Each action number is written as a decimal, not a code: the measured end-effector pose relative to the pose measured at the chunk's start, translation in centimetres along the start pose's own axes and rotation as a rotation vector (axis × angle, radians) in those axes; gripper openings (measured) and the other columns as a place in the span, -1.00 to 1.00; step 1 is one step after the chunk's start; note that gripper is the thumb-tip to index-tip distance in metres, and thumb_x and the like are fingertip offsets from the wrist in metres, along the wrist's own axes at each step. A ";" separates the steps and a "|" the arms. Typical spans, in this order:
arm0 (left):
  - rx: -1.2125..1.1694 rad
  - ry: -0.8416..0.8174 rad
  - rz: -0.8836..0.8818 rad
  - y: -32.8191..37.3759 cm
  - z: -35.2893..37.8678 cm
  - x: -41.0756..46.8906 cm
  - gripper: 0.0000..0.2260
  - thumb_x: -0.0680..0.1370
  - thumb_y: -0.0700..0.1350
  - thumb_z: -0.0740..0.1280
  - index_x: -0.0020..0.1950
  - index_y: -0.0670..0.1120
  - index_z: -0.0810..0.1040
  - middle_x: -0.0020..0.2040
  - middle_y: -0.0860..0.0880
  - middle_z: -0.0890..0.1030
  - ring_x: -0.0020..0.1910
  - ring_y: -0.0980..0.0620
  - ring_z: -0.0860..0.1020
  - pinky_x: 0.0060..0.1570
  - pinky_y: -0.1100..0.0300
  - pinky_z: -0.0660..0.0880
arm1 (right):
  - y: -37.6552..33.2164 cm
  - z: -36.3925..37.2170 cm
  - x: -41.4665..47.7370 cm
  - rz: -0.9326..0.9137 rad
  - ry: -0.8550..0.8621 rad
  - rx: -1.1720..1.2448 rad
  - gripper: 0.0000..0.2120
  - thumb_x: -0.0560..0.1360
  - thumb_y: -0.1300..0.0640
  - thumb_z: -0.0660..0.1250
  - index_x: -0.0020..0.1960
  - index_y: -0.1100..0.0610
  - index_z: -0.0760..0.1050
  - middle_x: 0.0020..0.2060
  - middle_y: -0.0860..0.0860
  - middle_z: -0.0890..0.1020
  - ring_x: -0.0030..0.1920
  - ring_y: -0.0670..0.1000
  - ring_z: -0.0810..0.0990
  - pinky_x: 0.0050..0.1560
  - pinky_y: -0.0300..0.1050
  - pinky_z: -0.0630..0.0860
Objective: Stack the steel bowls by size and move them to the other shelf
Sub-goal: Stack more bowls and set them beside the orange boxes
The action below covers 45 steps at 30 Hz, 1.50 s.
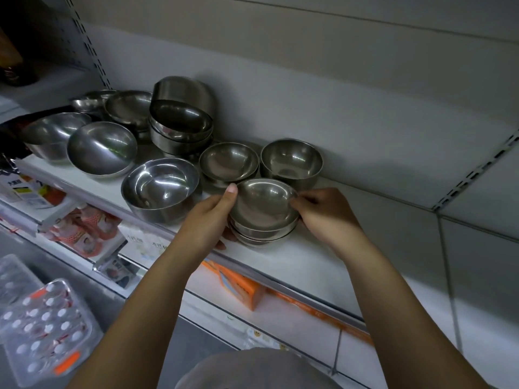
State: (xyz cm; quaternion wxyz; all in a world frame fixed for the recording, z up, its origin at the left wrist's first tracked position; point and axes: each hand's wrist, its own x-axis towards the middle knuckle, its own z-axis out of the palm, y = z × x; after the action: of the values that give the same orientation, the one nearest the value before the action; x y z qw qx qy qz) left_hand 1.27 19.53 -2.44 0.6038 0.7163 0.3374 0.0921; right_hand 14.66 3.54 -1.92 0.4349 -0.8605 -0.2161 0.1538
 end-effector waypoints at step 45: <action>0.082 0.337 0.173 -1.3 -7.5 -5.5 -0.80 0.60 -0.23 0.39 -0.16 -0.03 0.74 -0.34 -0.17 0.70 -0.43 -0.10 0.70 -0.26 0.09 0.70 | -5.3 8.0 7.2 -0.012 0.239 -0.157 -0.71 0.53 0.06 0.40 -0.10 0.32 0.68 -0.25 0.24 0.67 -0.17 0.19 0.67 -0.26 -0.19 0.35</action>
State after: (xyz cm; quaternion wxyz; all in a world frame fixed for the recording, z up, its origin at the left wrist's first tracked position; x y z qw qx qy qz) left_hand -7.42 22.38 -0.20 0.4989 0.7412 0.3744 0.2481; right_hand 15.92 15.39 -2.79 0.3896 -0.9029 -0.1792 0.0304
